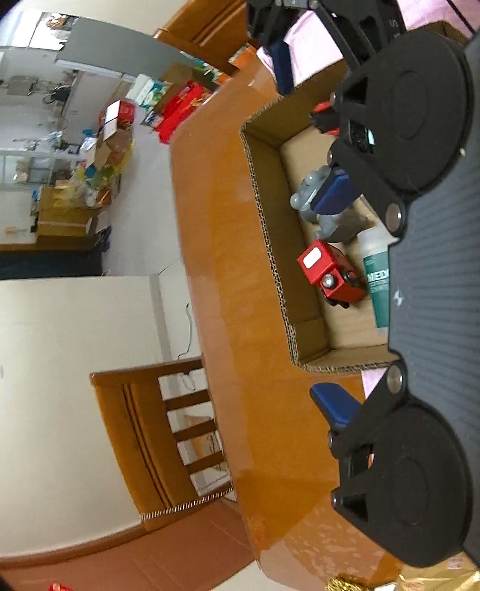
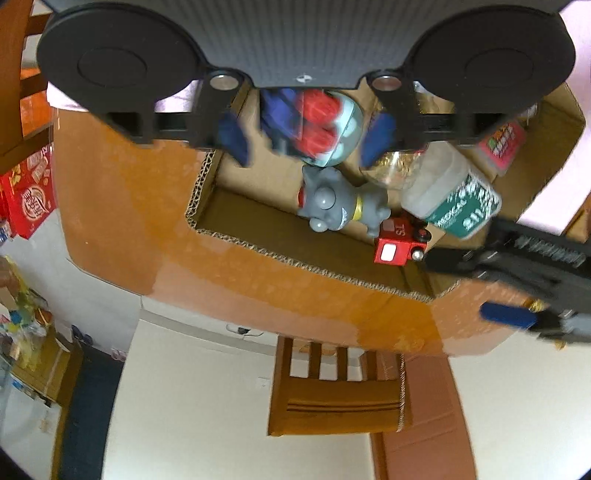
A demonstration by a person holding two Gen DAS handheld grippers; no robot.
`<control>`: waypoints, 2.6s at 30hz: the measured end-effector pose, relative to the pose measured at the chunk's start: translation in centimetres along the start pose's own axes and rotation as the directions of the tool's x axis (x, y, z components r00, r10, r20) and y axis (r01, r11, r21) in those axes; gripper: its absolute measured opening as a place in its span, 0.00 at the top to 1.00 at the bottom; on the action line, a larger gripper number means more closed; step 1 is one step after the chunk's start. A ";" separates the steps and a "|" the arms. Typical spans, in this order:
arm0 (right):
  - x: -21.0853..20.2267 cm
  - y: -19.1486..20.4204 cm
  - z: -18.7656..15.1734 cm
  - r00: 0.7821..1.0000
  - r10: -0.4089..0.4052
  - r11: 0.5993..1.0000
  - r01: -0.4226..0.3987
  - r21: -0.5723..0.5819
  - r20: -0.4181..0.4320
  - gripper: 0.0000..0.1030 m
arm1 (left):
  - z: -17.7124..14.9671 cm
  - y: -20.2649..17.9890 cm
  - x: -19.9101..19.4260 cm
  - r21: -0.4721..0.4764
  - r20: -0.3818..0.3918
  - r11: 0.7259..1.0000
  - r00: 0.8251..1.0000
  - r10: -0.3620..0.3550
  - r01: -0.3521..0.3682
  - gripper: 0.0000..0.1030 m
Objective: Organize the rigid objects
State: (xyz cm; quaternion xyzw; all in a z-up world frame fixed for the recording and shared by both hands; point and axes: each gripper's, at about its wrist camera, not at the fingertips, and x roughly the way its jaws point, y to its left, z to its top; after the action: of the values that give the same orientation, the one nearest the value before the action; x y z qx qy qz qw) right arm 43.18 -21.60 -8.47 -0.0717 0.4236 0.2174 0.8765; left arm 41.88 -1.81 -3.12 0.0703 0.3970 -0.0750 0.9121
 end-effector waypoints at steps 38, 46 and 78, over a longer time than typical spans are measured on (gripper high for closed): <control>-15.2 8.4 -7.2 0.966 -0.210 0.938 0.242 0.247 -0.150 0.00 | -8.8 -3.4 -16.6 -0.144 -0.128 0.978 0.983 0.133 -0.151 0.04; -15.3 8.7 -7.2 0.968 -0.204 0.939 0.235 0.252 -0.144 0.00 | -8.8 -3.5 -16.5 -0.144 -0.137 0.979 0.983 0.125 -0.144 0.04; -16.1 8.7 -7.0 0.973 -0.198 0.942 0.223 0.251 -0.120 0.00 | -8.6 -3.5 -16.8 -0.146 -0.138 0.977 0.981 0.137 -0.157 0.04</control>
State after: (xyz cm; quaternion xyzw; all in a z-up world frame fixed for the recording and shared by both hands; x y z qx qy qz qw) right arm 25.59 -21.15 0.08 -0.0100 0.4787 0.0609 0.8758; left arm 23.76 -2.31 3.17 0.0325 0.4524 0.0288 0.8908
